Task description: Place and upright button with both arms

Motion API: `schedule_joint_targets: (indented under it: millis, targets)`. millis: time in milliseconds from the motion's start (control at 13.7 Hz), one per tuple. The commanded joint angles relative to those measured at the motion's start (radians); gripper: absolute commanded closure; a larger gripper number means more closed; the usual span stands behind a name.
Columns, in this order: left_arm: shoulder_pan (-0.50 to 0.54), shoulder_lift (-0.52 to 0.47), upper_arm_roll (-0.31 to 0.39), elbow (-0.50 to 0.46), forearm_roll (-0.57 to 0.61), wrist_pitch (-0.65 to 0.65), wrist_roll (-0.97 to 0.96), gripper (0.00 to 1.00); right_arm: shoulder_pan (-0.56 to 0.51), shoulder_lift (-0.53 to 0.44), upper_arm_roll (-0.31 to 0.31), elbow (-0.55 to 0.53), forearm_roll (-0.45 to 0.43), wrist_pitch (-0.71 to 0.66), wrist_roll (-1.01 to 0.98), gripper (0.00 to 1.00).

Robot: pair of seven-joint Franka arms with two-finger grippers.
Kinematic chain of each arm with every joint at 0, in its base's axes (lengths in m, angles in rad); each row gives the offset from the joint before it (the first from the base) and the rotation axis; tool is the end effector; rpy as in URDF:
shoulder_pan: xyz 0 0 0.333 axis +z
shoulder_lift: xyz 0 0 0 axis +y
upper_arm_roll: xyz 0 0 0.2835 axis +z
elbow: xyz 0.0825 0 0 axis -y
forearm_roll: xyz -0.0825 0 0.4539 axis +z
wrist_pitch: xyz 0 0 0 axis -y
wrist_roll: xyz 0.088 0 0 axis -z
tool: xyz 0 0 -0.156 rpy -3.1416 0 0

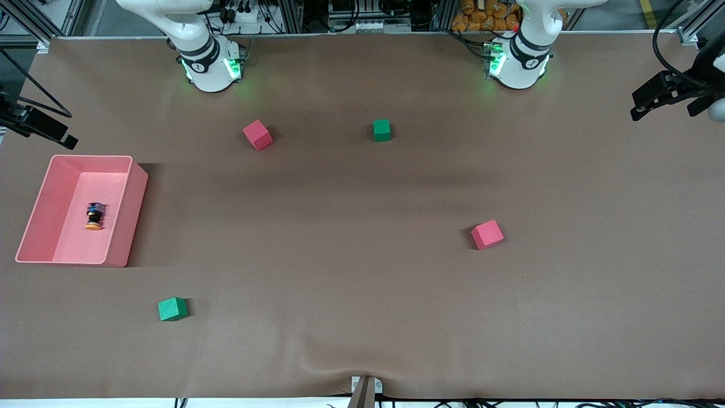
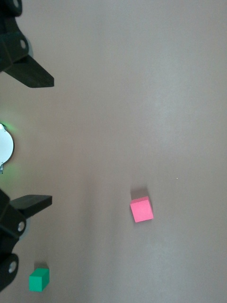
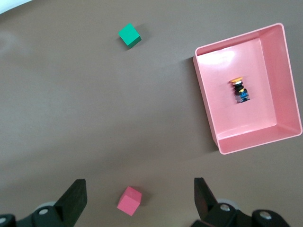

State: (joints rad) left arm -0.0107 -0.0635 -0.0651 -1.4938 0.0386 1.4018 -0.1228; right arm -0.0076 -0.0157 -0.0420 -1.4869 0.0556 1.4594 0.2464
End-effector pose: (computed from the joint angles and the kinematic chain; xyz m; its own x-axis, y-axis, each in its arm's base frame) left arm 0.5845 -0.0389 0.6080 0.9983 0.0536 -0.0231 0.0525 -0.9976 -0.0455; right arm 0.6073 -0.0211 0.5882 0.9581 -0.2854 -0.0249 -0.2863 -0.9568 -0.0514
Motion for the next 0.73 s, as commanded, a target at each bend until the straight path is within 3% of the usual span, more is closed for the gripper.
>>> schedule_joint_targets:
  millis: [0,656]
  targets:
    - [0.001,0.005,0.002,0.017,-0.011,-0.012,-0.003,0.00,0.008,0.011,0.007,0.023,-0.042,-0.017,-0.063,0.00]
    - [-0.005,0.005,-0.001,0.007,-0.013,-0.012,0.000,0.00,-0.005,0.019,0.022,0.020,-0.046,-0.019,-0.094,0.00]
